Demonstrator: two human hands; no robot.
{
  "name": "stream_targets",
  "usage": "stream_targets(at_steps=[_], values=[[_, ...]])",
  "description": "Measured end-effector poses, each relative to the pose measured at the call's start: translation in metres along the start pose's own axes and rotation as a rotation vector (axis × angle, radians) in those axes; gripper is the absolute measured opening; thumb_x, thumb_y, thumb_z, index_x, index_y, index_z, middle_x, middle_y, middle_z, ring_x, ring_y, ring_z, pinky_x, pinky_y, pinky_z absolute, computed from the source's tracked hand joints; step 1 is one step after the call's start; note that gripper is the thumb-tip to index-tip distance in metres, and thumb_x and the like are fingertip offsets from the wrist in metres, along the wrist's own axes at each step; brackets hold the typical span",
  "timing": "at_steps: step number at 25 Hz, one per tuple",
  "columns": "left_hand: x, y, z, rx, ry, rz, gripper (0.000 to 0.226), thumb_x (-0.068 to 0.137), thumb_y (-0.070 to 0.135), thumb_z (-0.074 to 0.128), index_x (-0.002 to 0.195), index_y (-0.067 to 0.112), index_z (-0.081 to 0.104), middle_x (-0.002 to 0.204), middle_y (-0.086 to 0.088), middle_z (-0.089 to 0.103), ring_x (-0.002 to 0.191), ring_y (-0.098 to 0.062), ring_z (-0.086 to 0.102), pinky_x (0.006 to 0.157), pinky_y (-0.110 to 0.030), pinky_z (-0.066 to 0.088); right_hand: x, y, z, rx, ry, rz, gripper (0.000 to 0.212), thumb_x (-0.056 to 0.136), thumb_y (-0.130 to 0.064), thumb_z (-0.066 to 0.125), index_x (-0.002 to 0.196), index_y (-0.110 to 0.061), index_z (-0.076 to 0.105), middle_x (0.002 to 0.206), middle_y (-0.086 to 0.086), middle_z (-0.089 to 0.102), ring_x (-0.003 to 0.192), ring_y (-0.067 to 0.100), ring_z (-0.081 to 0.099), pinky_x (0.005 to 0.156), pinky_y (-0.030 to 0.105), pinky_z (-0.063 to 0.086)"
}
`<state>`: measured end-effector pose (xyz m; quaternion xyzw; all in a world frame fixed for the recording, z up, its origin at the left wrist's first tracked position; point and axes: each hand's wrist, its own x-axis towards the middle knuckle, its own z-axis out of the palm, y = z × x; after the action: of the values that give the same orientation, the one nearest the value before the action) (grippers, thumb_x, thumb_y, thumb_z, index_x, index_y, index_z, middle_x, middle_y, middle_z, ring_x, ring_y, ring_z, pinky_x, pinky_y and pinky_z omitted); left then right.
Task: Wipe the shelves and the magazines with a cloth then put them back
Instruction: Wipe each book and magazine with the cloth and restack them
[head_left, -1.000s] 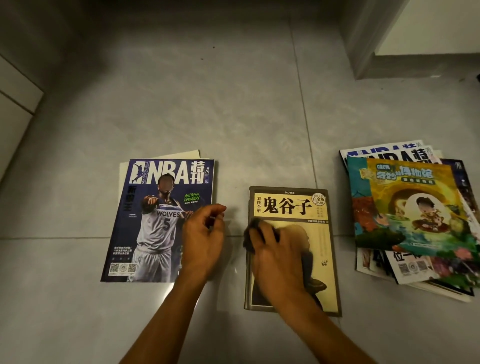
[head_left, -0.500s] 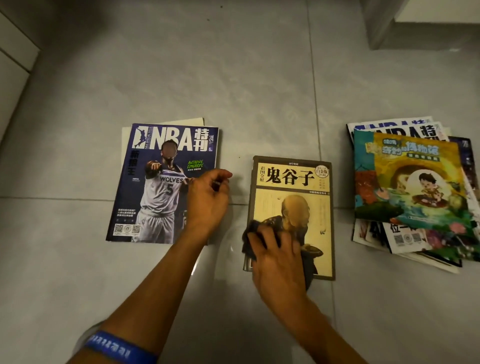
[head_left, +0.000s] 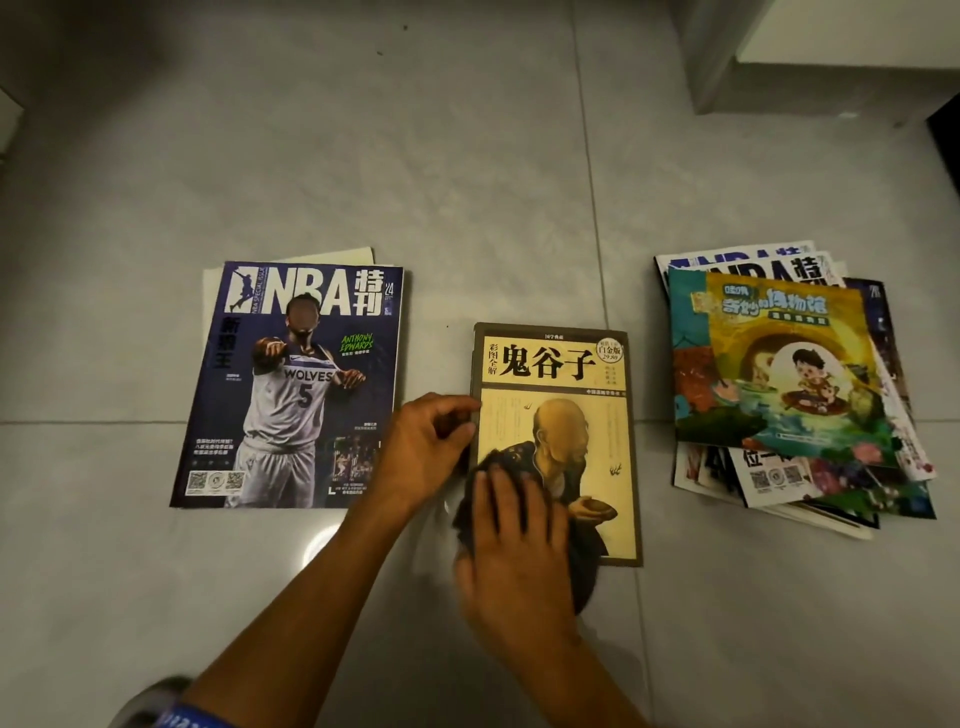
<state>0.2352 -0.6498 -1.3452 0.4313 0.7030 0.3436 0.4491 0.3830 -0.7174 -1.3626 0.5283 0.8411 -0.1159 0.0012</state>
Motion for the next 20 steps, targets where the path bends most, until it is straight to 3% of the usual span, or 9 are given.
stream_targets(at_steps=[2,4,7,8,10,13,15,18,20], values=[[0.005,-0.001,-0.001,0.028,-0.028,0.022,0.03,0.087,0.003,0.064,0.103,0.028,0.065,0.103,0.007,0.065,0.094,0.0,0.06,0.082,-0.013,0.052,0.015,0.009,0.003,-0.001,0.007,-0.181,0.067,0.081,-0.045,0.044,0.142,-0.017,0.039,0.148,0.008,0.041,0.136,0.033,0.039,0.113,0.052,0.02],[0.009,0.001,-0.003,0.045,-0.074,-0.028,0.028,0.087,0.004,0.065,0.103,0.027,0.062,0.103,0.003,0.064,0.096,-0.006,0.06,0.078,-0.013,0.052,0.036,0.046,-0.009,-0.049,0.041,-0.208,0.066,0.084,-0.04,0.047,0.145,-0.019,0.034,0.153,0.005,0.033,0.142,0.03,0.026,0.113,0.051,0.022],[0.014,0.006,-0.002,0.016,-0.135,-0.12,0.027,0.087,0.006,0.066,0.106,0.023,0.057,0.105,0.006,0.059,0.098,-0.011,0.058,0.074,-0.015,0.051,0.077,0.098,-0.03,0.097,-0.011,0.14,0.063,0.098,-0.035,0.043,0.152,-0.023,0.015,0.161,0.001,0.006,0.148,0.025,-0.001,0.119,0.048,0.009],[0.013,0.007,0.0,0.002,-0.14,-0.127,0.027,0.087,0.005,0.065,0.107,0.021,0.057,0.103,0.008,0.058,0.098,-0.01,0.057,0.071,-0.014,0.052,0.091,0.097,-0.035,0.148,0.014,0.243,0.062,0.098,-0.036,0.042,0.152,-0.023,0.014,0.161,0.001,0.004,0.148,0.024,-0.002,0.12,0.046,0.006],[0.011,0.009,0.001,-0.029,-0.126,-0.128,0.026,0.088,0.001,0.063,0.105,0.02,0.057,0.099,0.01,0.058,0.094,-0.008,0.058,0.068,-0.012,0.053,0.109,0.065,-0.034,0.273,0.105,0.301,0.055,0.094,-0.032,0.052,0.143,-0.021,0.03,0.158,0.005,0.018,0.145,0.026,0.017,0.117,0.044,0.023],[0.011,0.009,0.002,-0.085,-0.121,-0.085,0.031,0.086,-0.002,0.062,0.103,0.023,0.058,0.097,0.008,0.062,0.095,-0.013,0.062,0.076,-0.02,0.056,0.113,0.03,-0.029,0.365,0.129,-0.012,0.035,0.085,-0.028,0.062,0.116,-0.019,0.049,0.133,0.007,0.048,0.122,0.024,0.049,0.101,0.04,0.046],[0.013,0.01,0.0,-0.051,-0.137,-0.092,0.027,0.087,-0.001,0.062,0.103,0.021,0.056,0.097,0.011,0.059,0.095,-0.01,0.06,0.072,-0.014,0.054,0.118,0.065,-0.026,0.235,0.149,-0.088,0.035,0.088,-0.037,0.052,0.119,-0.022,0.054,0.128,0.005,0.057,0.124,0.025,0.05,0.11,0.047,0.035],[0.016,0.009,0.001,-0.018,-0.144,-0.12,0.024,0.087,0.002,0.063,0.097,0.018,0.049,0.098,0.012,0.056,0.1,-0.014,0.058,0.074,-0.018,0.055,0.122,0.119,-0.025,0.156,0.21,0.186,0.051,0.094,-0.047,0.034,0.138,-0.024,0.046,0.143,0.005,0.048,0.138,0.028,0.034,0.117,0.047,0.015],[0.02,0.009,0.0,0.001,-0.147,-0.142,0.027,0.086,0.002,0.065,0.094,0.019,0.046,0.098,0.008,0.057,0.101,-0.016,0.059,0.082,-0.026,0.055,0.132,0.102,-0.022,0.134,0.188,0.251,0.057,0.095,-0.046,0.034,0.147,-0.021,0.034,0.153,0.005,0.034,0.144,0.03,0.02,0.117,0.045,0.009]])
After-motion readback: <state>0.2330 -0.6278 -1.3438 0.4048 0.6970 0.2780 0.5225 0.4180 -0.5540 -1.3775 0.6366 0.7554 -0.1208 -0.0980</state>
